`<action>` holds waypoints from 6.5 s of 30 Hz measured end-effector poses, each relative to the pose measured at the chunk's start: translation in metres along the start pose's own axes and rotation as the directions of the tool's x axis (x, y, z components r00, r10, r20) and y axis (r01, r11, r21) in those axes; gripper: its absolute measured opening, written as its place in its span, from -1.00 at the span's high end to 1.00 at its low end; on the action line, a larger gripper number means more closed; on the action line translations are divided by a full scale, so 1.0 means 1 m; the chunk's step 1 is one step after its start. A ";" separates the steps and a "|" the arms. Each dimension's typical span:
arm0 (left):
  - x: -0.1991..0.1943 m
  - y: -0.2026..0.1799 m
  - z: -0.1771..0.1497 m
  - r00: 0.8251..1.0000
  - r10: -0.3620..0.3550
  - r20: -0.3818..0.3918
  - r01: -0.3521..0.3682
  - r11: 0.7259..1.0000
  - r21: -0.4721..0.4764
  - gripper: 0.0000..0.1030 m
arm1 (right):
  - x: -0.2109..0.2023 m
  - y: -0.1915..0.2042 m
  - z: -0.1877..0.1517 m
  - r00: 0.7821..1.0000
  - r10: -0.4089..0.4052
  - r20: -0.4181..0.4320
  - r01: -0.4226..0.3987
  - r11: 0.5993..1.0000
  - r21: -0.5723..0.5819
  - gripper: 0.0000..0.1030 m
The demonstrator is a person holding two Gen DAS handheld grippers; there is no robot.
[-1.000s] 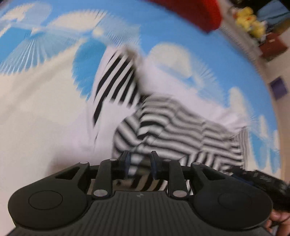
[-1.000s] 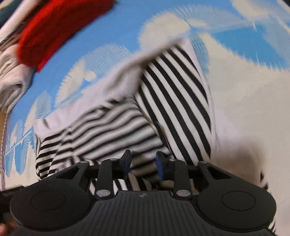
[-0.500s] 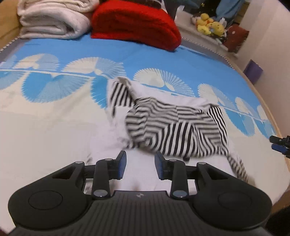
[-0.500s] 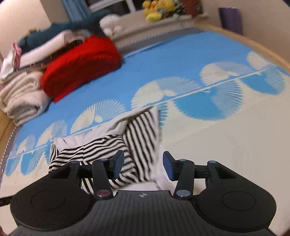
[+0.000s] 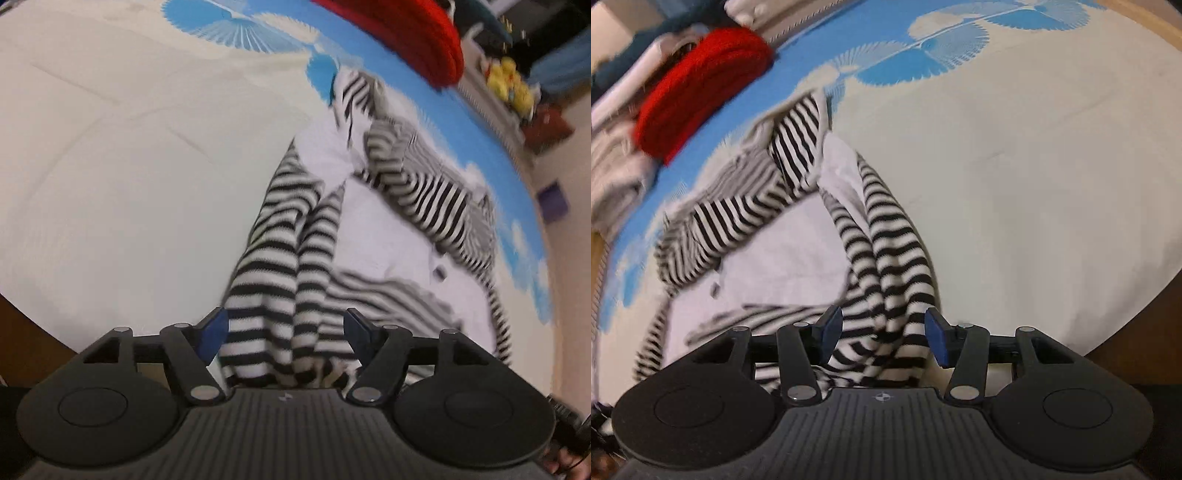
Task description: Fold small clothes
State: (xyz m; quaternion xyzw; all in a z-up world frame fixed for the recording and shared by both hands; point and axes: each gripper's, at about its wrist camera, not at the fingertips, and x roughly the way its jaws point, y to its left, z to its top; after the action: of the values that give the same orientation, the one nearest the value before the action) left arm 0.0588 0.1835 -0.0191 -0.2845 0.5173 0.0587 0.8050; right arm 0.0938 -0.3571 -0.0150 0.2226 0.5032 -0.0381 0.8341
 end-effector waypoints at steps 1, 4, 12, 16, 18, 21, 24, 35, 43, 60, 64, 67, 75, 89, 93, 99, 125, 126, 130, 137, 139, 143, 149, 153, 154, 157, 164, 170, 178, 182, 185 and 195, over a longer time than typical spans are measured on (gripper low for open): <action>0.002 0.001 -0.002 1.000 0.012 -0.006 -0.012 1.000 0.005 -0.43 | 0.004 0.002 -0.001 1.000 -0.002 -0.014 0.002 1.000 -0.015 -0.02; 0.010 0.006 -0.006 1.000 0.011 -0.017 -0.011 1.000 -0.019 -0.43 | 0.016 0.005 -0.005 0.998 0.004 -0.055 -0.005 1.000 -0.005 -0.03; 0.023 0.015 -0.011 0.998 0.053 -0.035 -0.054 0.998 -0.021 -0.22 | 0.041 -0.002 -0.013 0.990 -0.075 -0.120 0.076 0.997 0.005 -0.04; 0.026 0.009 -0.012 0.999 0.020 -0.048 -0.019 1.000 0.015 0.74 | 0.042 0.000 -0.015 0.993 -0.062 -0.102 0.060 0.998 -0.028 0.40; 0.020 0.002 -0.014 1.000 0.020 -0.023 -0.019 0.998 0.059 0.83 | 0.038 0.000 -0.013 0.996 -0.024 -0.090 0.022 1.000 -0.018 0.77; 0.001 -0.004 -0.015 0.999 -0.022 0.028 0.020 0.997 0.071 0.84 | 0.014 -0.005 -0.006 1.000 0.016 -0.008 -0.016 0.999 0.038 0.86; -0.007 -0.007 -0.019 0.998 -0.058 0.029 0.056 0.995 0.081 0.84 | 0.003 -0.014 -0.004 0.999 -0.044 0.013 0.044 0.998 0.045 0.87; 0.021 0.009 -0.013 0.996 0.007 -0.085 -0.006 1.000 0.013 0.41 | 0.035 -0.012 -0.015 0.991 -0.079 -0.104 0.080 0.997 0.006 0.52; 0.032 0.006 -0.015 0.994 0.022 -0.103 -0.019 0.999 0.033 0.31 | 0.042 -0.003 -0.018 0.990 -0.103 -0.097 0.099 0.994 -0.044 0.51; 0.026 -0.001 -0.022 0.997 0.061 -0.044 -0.057 0.994 0.098 0.32 | 0.037 0.008 -0.023 0.993 -0.119 -0.012 0.116 0.983 -0.141 0.52; 0.026 0.004 -0.020 0.997 0.048 -0.059 -0.043 0.996 0.075 0.32 | 0.039 0.011 -0.024 0.991 -0.134 -0.024 0.129 0.979 -0.155 0.52; 0.028 0.002 -0.020 0.997 0.052 -0.065 -0.046 0.995 0.090 0.32 | 0.043 0.012 -0.026 0.988 -0.152 -0.038 0.144 0.976 -0.163 0.52; 0.025 -0.008 -0.020 0.998 0.064 -0.030 -0.059 0.989 0.136 0.84 | 0.036 0.011 -0.026 0.993 -0.120 -0.012 0.116 0.980 -0.162 0.77; 0.033 -0.011 -0.023 0.995 0.085 -0.049 -0.076 0.983 0.167 0.81 | 0.040 0.014 -0.028 0.990 -0.141 -0.020 0.133 0.969 -0.208 0.75; 0.032 -0.013 -0.023 0.996 0.084 -0.040 -0.076 0.982 0.173 0.84 | 0.037 0.015 -0.029 0.991 -0.134 -0.004 0.131 0.970 -0.205 0.80; 0.035 -0.010 -0.022 0.995 0.068 -0.067 -0.057 0.987 0.153 0.80 | 0.038 0.014 -0.029 0.991 -0.135 -0.010 0.130 0.969 -0.210 0.79; -0.019 -0.033 -0.016 0.994 0.006 0.112 -0.035 0.965 0.260 0.88 | -0.020 0.026 -0.016 0.989 0.015 0.147 0.018 0.976 -0.217 0.89; -0.030 -0.034 -0.011 0.992 -0.018 0.122 -0.014 0.966 0.258 0.89 | -0.032 0.026 -0.012 0.985 0.046 0.164 -0.011 0.978 -0.207 0.89; -0.077 -0.040 -0.001 0.984 -0.083 0.156 0.041 0.965 0.257 0.89 | -0.082 0.020 0.000 0.962 0.190 0.197 -0.166 0.978 -0.130 0.89; -0.159 -0.031 -0.022 0.980 -0.187 0.070 0.163 0.952 0.260 0.89 | -0.170 -0.006 -0.025 0.939 0.270 0.213 -0.260 0.963 -0.076 0.89; -0.158 -0.031 -0.025 0.982 -0.186 0.037 0.171 0.951 0.259 0.89 | -0.177 -0.013 -0.032 0.951 0.249 0.185 -0.247 0.969 -0.033 0.89; -0.127 -0.033 -0.012 0.985 -0.173 -0.024 0.174 0.957 0.232 0.89 | -0.167 -0.019 -0.037 0.971 0.198 0.132 -0.206 0.978 0.044 0.89; -0.041 -0.046 0.072 0.978 -0.184 -0.096 0.195 0.973 0.125 0.88 | -0.096 -0.008 0.029 0.981 0.175 0.081 -0.182 0.979 0.091 0.89; 0.026 -0.045 0.147 0.972 -0.202 -0.120 0.197 0.979 -0.051 0.66 | -0.015 0.001 0.112 0.982 0.177 0.060 -0.185 0.969 0.166 0.78; 0.034 -0.042 0.159 0.972 -0.207 -0.110 0.199 0.977 -0.081 0.44 | 0.000 0.000 0.127 0.985 0.160 0.066 -0.170 0.970 0.175 0.77; 0.039 -0.027 0.170 0.970 -0.241 0.015 0.242 0.966 -0.095 -0.03 | 0.017 0.002 0.154 0.986 0.075 0.150 -0.094 0.987 0.129 0.72; 0.043 -0.050 0.167 0.976 -0.219 0.002 0.214 0.953 0.213 -0.29 | 0.044 0.006 0.135 0.986 0.112 0.125 -0.097 0.988 -0.119 0.46; 0.073 -0.079 0.140 0.998 -0.058 -0.030 0.065 0.882 0.467 -0.37 | 0.069 0.030 0.121 0.993 0.087 0.079 -0.050 0.920 -0.388 0.19; 0.106 -0.094 0.141 1.000 0.005 0.008 -0.009 0.849 0.529 -0.29 | 0.088 0.067 0.114 0.992 0.076 0.105 0.002 0.801 -0.599 0.11; 0.115 -0.104 0.142 0.999 0.019 0.036 -0.036 0.829 0.558 0.12 | 0.100 0.081 0.109 0.989 0.057 0.133 0.049 0.732 -0.679 0.11; 0.120 -0.109 0.145 0.999 0.010 0.037 -0.029 0.822 0.569 0.51 | 0.108 0.091 0.104 0.990 0.066 0.122 0.046 0.671 -0.740 0.12; 0.073 -0.111 0.179 0.974 -0.123 0.191 0.021 0.885 0.465 0.93 | 0.075 0.096 0.146 0.946 0.232 0.228 -0.037 0.774 -0.632 0.84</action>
State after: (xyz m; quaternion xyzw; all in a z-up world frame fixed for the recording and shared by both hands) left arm 0.2786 0.1694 0.0161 -0.0967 0.4155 -0.0651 0.9021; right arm 0.2776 -0.3190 0.0101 -0.0362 0.3409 0.1571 0.9262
